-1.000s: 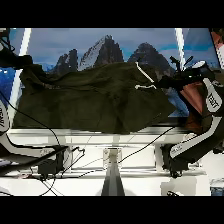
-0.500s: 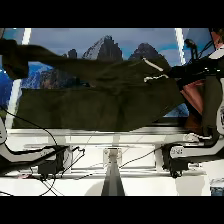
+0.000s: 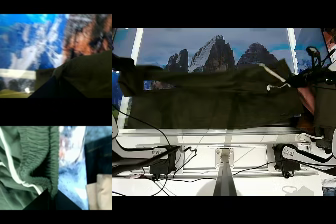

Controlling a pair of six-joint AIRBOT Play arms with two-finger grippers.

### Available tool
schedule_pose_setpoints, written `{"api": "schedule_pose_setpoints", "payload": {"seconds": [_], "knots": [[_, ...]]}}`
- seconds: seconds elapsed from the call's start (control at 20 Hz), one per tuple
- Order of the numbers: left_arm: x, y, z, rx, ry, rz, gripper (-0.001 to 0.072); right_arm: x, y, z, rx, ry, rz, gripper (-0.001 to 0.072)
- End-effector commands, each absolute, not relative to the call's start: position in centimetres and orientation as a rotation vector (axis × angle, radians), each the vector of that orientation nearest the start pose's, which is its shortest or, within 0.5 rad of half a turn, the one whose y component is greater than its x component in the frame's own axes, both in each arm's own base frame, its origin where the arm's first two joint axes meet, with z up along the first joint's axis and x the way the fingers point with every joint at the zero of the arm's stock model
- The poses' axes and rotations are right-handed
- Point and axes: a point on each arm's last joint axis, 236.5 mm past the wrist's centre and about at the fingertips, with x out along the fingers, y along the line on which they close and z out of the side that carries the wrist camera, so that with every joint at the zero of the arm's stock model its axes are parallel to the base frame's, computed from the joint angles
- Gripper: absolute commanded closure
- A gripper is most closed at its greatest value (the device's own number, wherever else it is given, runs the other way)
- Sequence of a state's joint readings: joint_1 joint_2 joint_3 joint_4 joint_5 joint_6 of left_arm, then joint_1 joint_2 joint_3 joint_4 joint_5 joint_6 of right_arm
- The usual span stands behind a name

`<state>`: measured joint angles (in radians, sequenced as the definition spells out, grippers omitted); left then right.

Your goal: Fold the clothes and pants, and hang the long-sleeved shirts on hangers.

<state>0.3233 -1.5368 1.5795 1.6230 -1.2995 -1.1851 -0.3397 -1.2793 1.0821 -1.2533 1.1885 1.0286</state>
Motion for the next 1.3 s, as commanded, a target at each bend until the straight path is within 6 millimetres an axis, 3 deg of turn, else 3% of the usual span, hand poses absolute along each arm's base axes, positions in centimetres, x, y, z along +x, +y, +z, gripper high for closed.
{"api": "schedule_pose_setpoints", "payload": {"seconds": [0.0,0.1,0.2,0.25,0.35,0.4,0.5,0.6,0.7,0.8,0.9,1.0,1.25], "knots": [[42.7,11.9,-1.1,0.125,1.386,-0.163,0.0688,34.9,-5.5,-2.6,0.079,1.28,0.207,0.0677],[43.5,11.7,-3.1,0.127,1.398,-0.17,0.0688,35.2,-5.6,-2.5,0.076,1.266,0.201,0.0677],[44.6,12.2,-3.7,0.12,1.37,-0.138,0.067,35.3,-5.7,-2.5,0.075,1.26,0.197,0.0677],[45.2,12.7,-3.6,0.119,1.346,-0.109,0.0539,35.5,-5.7,-2.4,0.075,1.251,0.194,0.0676],[45.9,14.5,-2.9,0.136,1.32,-0.015,0.0169,35.8,-5.8,-2.4,0.074,1.239,0.188,0.0676],[45.9,16.1,-2.2,0.164,1.32,0.057,0.0128,35.9,-5.9,-2.4,0.073,1.237,0.187,0.0676],[45.1,20.4,0.1,0.245,1.329,0.251,0.0128,35.9,-5.9,-2.4,0.073,1.237,0.187,0.0676],[42.6,23.2,1.6,0.283,1.386,0.376,0.0132,35.9,-5.8,-2.4,0.074,1.236,0.187,0.0676],[39.1,24.0,0.8,0.235,1.511,0.379,0.0152,35.9,-5.8,-2.4,0.074,1.237,0.187,0.0676],[36.7,23.1,-1.2,0.042,1.569,0.332,0.0152,35.9,-5.8,-2.4,0.074,1.237,0.187,0.0676],[36.8,20.6,-3.1,-0.212,1.525,0.229,0.0151,35.8,-5.8,-2.4,0.075,1.24,0.189,0.0676],[37.5,19.6,-4.7,-0.392,1.444,0.188,0.0149,35.6,-5.7,-2.4,0.078,1.249,0.194,0.0676],[40.4,20.4,-6.3,-0.444,1.294,0.201,0.0175,35.6,-5.7,-2.4,0.08,1.25,0.193,0.0676]]}}
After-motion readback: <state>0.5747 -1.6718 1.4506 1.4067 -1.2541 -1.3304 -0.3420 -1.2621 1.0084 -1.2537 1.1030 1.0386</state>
